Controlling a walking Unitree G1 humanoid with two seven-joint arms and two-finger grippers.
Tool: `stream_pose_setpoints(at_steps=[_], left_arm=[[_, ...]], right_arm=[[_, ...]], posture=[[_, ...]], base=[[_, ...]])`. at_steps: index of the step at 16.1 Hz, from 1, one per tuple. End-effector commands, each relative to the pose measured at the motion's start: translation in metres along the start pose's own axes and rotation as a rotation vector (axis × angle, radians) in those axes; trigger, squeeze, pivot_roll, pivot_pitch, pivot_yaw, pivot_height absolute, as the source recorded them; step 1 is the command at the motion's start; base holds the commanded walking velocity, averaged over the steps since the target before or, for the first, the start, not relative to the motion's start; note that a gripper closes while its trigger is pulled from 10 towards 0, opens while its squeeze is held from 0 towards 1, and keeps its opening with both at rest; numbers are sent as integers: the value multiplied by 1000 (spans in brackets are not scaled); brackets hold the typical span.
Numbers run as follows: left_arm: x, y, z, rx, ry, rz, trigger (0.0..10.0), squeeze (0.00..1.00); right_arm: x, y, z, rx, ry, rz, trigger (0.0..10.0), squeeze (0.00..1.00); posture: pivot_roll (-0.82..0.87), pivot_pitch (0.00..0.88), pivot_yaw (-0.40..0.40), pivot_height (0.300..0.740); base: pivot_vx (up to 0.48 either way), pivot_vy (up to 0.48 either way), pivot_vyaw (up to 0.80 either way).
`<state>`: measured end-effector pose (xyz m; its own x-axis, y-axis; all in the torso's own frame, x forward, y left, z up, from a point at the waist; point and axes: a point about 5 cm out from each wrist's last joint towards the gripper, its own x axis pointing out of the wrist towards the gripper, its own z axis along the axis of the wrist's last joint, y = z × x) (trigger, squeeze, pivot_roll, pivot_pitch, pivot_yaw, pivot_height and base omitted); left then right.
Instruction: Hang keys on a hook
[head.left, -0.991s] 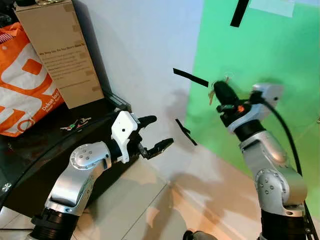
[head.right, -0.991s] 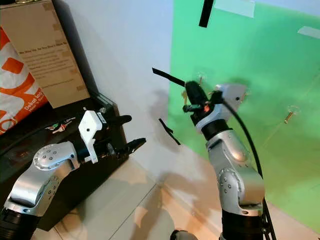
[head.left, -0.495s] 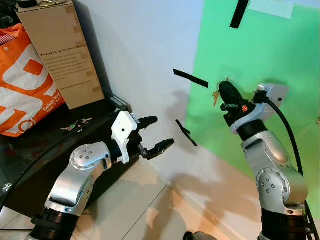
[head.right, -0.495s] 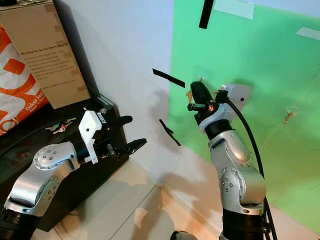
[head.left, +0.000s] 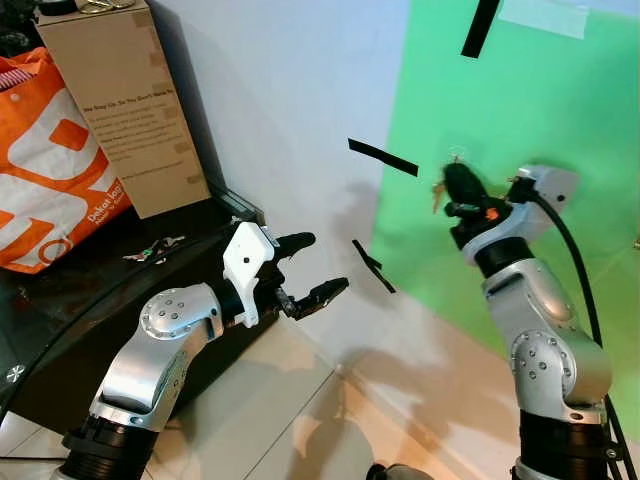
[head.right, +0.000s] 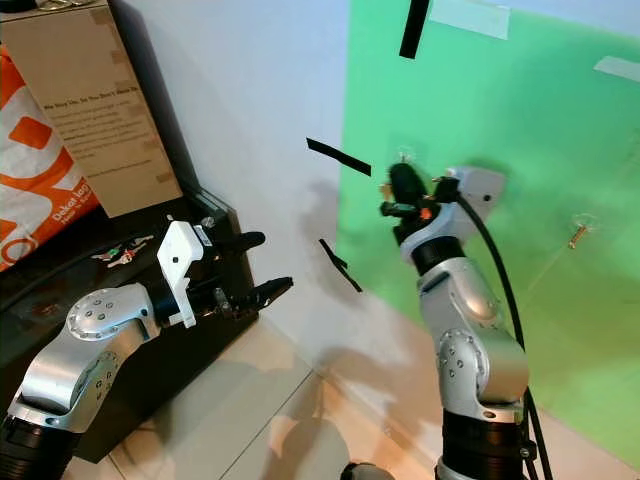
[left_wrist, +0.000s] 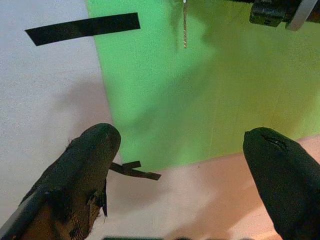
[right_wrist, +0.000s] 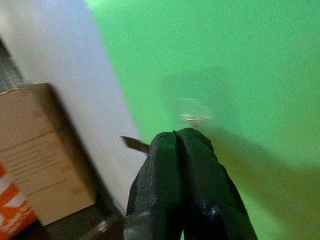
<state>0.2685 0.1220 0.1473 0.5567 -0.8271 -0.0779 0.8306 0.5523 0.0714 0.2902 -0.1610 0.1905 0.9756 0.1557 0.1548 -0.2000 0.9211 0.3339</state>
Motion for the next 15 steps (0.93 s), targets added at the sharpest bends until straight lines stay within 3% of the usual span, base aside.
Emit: stream_pose_setpoints(at_steps=[1, 8, 9, 10, 15], left_arm=[[-2, 0, 4, 14, -9, -4, 10000, 0], [-2, -1, 4, 15, -7, -14, 10000, 0], [-2, -1, 4, 13, -9, -15, 10000, 0], [-2, -2, 4, 12, -11, -15, 10000, 0], [1, -1, 7, -20, -67, 14, 10000, 0]], right_arm=[[1, -3, 1, -3, -1, -22, 10000, 0], [-10, -10, -27, 12, 120, -56, 10000, 0], [-12, -11, -32, 18, 133, -55, 10000, 584], [-14, -12, -34, 20, 140, -57, 10000, 996], [-26, -16, -39, 45, 133, -23, 10000, 1000]], posture=[[-73, 0, 24, 740], [-76, 0, 27, 740], [-76, 0, 27, 740], [-77, 0, 27, 740], [-82, 0, 9, 740]], base=[[0, 0, 0], [0, 0, 0], [0, 0, 0], [0, 0, 0], [0, 0, 0]])
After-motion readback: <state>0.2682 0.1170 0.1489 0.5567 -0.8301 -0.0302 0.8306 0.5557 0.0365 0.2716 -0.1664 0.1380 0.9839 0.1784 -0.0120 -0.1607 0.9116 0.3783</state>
